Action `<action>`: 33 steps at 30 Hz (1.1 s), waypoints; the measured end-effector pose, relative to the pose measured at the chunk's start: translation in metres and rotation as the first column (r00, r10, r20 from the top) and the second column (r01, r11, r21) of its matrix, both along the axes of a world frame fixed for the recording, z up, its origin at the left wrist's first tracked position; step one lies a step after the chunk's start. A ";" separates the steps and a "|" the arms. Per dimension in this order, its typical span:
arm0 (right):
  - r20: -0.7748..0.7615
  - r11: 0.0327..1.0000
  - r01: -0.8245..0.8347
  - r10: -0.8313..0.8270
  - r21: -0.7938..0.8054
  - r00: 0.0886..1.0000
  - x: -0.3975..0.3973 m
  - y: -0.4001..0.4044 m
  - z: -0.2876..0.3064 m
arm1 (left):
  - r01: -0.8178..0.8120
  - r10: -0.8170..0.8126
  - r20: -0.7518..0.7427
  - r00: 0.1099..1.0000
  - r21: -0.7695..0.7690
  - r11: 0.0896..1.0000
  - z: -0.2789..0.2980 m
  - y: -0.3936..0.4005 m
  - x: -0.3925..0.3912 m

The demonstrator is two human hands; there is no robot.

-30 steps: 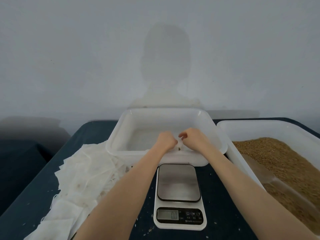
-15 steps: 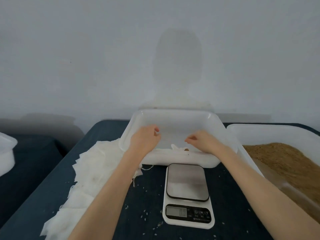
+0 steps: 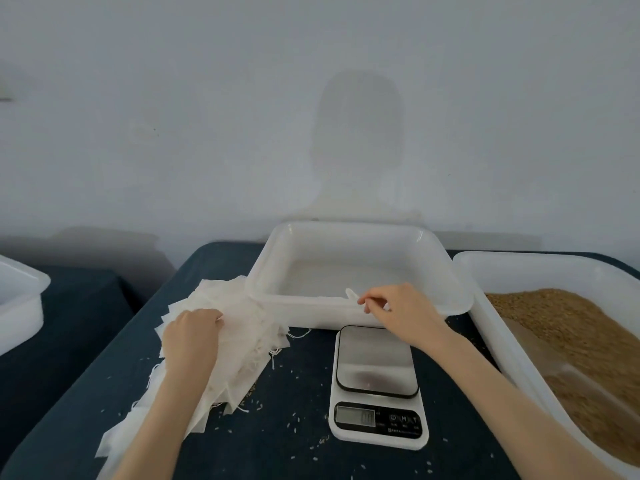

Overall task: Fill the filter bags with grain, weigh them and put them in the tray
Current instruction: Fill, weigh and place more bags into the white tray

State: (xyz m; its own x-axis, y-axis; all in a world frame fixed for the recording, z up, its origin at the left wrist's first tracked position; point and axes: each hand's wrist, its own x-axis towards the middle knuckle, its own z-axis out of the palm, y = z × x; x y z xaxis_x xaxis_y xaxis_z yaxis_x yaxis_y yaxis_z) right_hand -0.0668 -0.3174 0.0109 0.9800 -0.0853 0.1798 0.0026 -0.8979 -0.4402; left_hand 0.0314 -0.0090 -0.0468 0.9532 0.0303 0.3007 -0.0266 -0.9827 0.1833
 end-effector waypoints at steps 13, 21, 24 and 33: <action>-0.084 0.987 -0.115 0.125 0.113 0.989 -0.018 0.039 -0.032 | 0.050 0.000 0.348 0.937 -0.135 0.990 0.063 0.004 -0.041; -0.033 0.922 -0.129 0.151 0.364 0.988 -0.027 0.052 -0.030 | 0.270 -0.163 0.276 0.947 -0.412 0.870 0.100 -0.035 -0.075; 0.026 0.810 -0.153 0.168 0.565 0.985 -0.031 0.054 -0.023 | 0.389 -0.350 0.190 0.917 -0.620 0.681 0.098 -0.058 -0.079; 0.060 0.385 -0.174 0.291 0.906 0.955 -0.048 0.045 -0.015 | 0.265 -0.499 -0.070 0.864 -0.779 0.569 0.062 -0.114 -0.082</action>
